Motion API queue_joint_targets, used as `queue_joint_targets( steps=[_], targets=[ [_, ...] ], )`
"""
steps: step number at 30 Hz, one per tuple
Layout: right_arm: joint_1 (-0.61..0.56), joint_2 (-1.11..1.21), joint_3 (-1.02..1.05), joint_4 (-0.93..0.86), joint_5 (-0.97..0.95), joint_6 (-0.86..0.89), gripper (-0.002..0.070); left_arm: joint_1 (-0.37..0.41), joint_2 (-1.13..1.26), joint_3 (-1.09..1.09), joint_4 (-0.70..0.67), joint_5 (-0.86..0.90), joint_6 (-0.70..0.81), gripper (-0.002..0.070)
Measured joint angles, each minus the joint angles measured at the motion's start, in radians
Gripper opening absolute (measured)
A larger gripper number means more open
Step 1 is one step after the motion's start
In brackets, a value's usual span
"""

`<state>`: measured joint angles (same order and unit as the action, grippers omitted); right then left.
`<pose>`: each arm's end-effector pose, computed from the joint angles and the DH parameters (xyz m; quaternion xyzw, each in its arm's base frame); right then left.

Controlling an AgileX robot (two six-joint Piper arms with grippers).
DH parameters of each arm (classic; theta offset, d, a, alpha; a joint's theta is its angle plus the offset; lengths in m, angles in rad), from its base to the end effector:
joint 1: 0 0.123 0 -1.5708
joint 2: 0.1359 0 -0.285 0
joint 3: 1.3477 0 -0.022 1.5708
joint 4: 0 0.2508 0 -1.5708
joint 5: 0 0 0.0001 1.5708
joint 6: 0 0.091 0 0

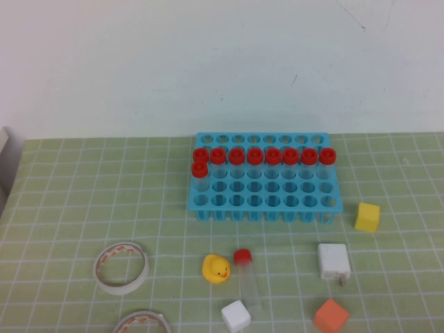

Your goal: Place the test tubes

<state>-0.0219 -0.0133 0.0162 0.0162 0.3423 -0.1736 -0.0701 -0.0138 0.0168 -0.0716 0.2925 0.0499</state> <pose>0.0532 -0.0007 0.1776 -0.0557 0.7902 -0.0528 0.6080 0.0539 -0.0057 0.1819 0.0265 0.7761 -0.0360 0.6290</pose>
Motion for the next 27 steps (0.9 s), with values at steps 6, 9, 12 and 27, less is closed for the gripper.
queue_joint_targets(
  steps=[6, 9, 12, 27],
  targets=[
    [0.000, 0.000, 0.012, -0.002, -0.192, 0.000, -0.0001, 0.000, 0.000, 0.002, 0.003, -0.280, 0.000, -0.0001],
    [0.000, 0.000, 0.012, -0.004, -0.342, 0.000, -0.0001, 0.000, 0.000, 0.002, 0.003, -0.481, 0.000, -0.0001],
    [0.000, 0.000, 0.012, -0.004, -0.458, 0.000, -0.0001, 0.000, 0.000, 0.002, 0.005, -0.667, 0.000, -0.0001],
    [0.000, 0.000, 0.012, -0.002, -0.704, 0.045, -0.0001, 0.000, 0.000, -0.001, -0.002, -0.906, -0.065, -0.0001]
  ],
)
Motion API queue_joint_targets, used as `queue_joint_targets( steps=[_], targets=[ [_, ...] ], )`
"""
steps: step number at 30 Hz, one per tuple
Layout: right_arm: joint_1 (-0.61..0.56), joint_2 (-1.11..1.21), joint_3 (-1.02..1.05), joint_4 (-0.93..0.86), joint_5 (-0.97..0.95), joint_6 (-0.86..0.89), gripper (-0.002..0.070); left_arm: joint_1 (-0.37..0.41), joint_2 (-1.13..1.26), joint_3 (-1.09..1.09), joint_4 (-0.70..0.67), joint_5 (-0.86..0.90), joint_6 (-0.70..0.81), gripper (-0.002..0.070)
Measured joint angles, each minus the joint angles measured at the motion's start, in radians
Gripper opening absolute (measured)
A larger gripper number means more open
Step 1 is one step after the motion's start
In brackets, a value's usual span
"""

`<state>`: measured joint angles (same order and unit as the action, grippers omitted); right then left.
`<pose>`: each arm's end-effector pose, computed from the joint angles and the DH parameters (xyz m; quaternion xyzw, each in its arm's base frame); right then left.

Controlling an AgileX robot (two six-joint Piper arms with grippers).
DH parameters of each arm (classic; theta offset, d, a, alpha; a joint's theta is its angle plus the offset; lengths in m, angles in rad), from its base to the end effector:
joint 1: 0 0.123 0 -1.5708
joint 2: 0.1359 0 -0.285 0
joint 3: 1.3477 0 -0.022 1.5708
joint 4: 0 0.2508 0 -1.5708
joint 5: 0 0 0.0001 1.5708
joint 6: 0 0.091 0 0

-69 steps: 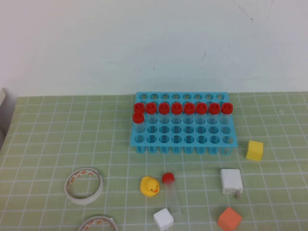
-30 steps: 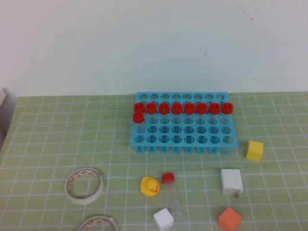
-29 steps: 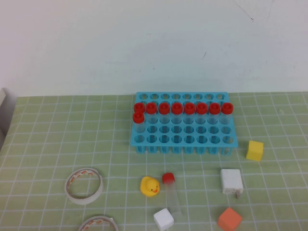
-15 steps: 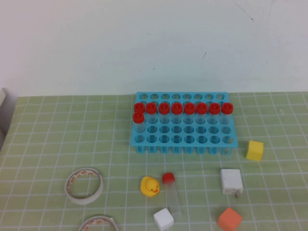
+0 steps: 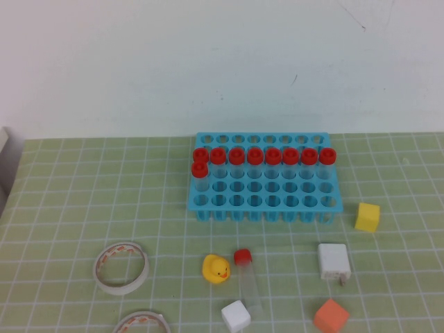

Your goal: Place the test tubes

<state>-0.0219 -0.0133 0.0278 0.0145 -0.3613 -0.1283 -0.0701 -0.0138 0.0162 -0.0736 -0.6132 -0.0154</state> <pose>0.0483 -0.0015 0.2362 -0.0228 0.5378 -0.0589 0.8407 0.0351 0.0014 0.2591 -0.0203 0.4231 -0.0570 0.9041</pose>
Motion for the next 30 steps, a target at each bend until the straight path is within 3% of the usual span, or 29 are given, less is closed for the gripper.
queue_joint_targets(
  steps=[4, 14, 23, 30],
  targets=[
    [0.000, 0.000, -0.008, 0.000, -0.053, 0.002, -0.0001, 0.000, 0.000, -0.118, 0.000, 0.233, 0.004, -0.0001],
    [0.000, 0.022, -0.300, 0.000, 0.399, 0.048, -0.0001, 0.000, 0.177, -0.460, 0.000, 0.745, 0.056, -0.0001],
    [0.000, 0.343, -0.531, 0.102, 0.756, 0.046, -0.0001, 0.000, 0.364, -0.487, 0.023, 0.780, 0.105, -0.0001],
    [0.000, 0.720, -0.697, 0.373, 1.003, -0.210, -0.0001, 0.000, 0.458, -0.487, 0.031, 0.795, 0.119, -0.0001]
  ],
)
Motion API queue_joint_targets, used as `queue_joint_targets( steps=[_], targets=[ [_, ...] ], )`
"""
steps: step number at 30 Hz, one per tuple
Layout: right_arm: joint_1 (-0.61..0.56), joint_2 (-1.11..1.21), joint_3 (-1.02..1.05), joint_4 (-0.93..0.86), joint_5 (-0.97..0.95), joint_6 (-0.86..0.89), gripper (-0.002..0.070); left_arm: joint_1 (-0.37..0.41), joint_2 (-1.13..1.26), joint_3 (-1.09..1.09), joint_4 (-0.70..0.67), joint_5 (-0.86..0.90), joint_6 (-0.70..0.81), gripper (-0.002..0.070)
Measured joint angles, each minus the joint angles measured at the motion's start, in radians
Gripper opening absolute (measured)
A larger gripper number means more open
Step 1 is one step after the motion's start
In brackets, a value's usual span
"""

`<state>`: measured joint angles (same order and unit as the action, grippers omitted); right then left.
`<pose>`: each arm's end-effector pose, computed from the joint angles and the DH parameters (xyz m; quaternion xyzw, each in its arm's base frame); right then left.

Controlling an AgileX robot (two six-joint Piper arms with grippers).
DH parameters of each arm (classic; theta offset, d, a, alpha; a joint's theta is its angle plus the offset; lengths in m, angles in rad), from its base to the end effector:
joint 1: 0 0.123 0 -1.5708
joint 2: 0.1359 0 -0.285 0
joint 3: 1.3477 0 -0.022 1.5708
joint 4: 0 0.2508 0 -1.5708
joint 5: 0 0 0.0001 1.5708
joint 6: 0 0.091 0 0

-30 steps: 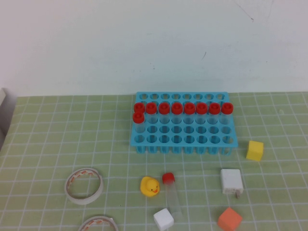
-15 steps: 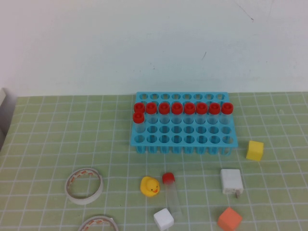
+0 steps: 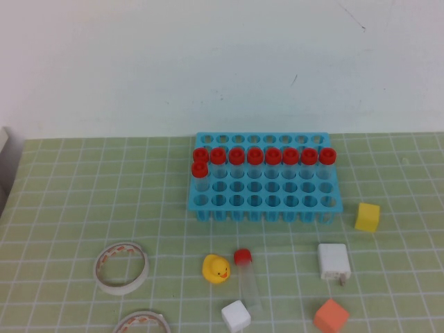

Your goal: Place the test tubes

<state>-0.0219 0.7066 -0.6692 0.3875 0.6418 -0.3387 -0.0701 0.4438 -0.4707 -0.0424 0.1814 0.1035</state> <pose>0.1354 0.0177 0.3233 -0.0557 0.8682 0.0887 0.4851 0.0987 -0.0076 0.3233 0.0507 0.7287 -0.0056 0.6830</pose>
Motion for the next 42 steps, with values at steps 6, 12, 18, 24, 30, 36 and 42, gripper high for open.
queue_joint_targets(
  steps=[6, 12, 18, 24, 30, 36, 42],
  targets=[
    [0.000, 0.314, -0.064, 0.220, 0.010, -0.320, -0.0001, 0.000, 0.062, 0.000, 0.000, 0.057, 0.000, -0.0001],
    [0.032, 0.609, -0.106, 0.333, -0.039, -0.498, -0.0001, 0.000, 0.080, 0.000, 0.000, 0.057, 0.000, -0.0001],
    [0.250, 0.785, -0.175, 0.327, -0.109, -0.507, -0.0001, 0.000, 0.081, 0.000, 0.000, 0.057, 0.000, -0.0001],
    [0.486, 0.942, -0.294, 0.204, -0.157, -0.368, 0.0000, 0.000, 0.081, 0.037, 0.000, 0.016, 0.000, -0.0001],
    [0.639, 1.102, -0.452, -0.024, -0.110, -0.178, 0.0000, 0.000, 0.081, 0.040, -0.002, -0.018, 0.000, -0.0001],
    [0.673, 1.238, -0.618, -0.112, -0.010, -0.063, 0.0000, 0.000, 0.081, 0.044, -0.002, -0.018, 0.000, -0.0001],
    [0.673, 1.328, -0.711, -0.118, 0.047, 0.013, 0.0059, 0.000, 0.081, 0.049, -0.002, -0.018, 0.000, -0.0001]
  ],
)
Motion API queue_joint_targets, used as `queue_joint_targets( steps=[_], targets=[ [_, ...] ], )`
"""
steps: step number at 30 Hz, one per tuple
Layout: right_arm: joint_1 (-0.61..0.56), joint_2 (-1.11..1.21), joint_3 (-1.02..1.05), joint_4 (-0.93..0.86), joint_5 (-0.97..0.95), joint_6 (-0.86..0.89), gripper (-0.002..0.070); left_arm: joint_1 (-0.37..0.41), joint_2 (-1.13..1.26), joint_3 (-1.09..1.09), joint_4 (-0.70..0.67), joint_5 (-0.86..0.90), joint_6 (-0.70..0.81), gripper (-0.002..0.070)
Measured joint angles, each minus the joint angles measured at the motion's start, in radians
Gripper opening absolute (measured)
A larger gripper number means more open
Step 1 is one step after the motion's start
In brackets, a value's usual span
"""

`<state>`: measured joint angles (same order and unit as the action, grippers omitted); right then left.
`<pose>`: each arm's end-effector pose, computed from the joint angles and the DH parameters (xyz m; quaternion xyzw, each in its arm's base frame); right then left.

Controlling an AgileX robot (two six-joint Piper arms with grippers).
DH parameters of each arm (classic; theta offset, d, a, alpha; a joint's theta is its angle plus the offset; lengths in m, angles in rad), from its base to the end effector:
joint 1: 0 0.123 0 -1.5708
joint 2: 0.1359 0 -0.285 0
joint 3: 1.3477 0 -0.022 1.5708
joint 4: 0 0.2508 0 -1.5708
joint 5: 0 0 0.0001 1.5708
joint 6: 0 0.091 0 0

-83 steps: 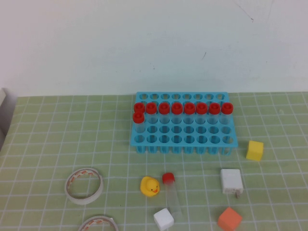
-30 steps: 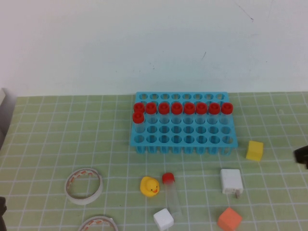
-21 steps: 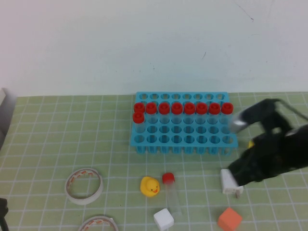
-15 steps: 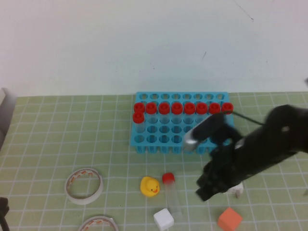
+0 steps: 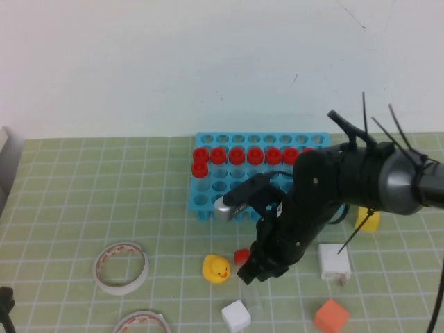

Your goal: Place the test tubes

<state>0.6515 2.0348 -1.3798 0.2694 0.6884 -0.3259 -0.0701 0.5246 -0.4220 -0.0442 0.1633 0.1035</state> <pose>0.3194 0.2629 0.1571 -0.3808 0.9060 0.1243 0.1369 0.1153 -0.0088 0.2997 0.0521 0.7656 -0.0060 0.6412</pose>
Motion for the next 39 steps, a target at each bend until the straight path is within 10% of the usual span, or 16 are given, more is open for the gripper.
queue_joint_targets(
  steps=[10, 39],
  targets=[
    [0.002, 0.091, -0.009, 0.019, 0.019, 0.078, 0.0424, 0.000, 0.000, 0.000, -0.020, 0.000, 0.000, -0.0001],
    [0.005, 0.192, -0.011, -0.035, -0.124, 0.136, 0.0425, 0.000, 0.000, 0.000, -0.023, 0.000, -0.035, -0.0001]
  ],
)
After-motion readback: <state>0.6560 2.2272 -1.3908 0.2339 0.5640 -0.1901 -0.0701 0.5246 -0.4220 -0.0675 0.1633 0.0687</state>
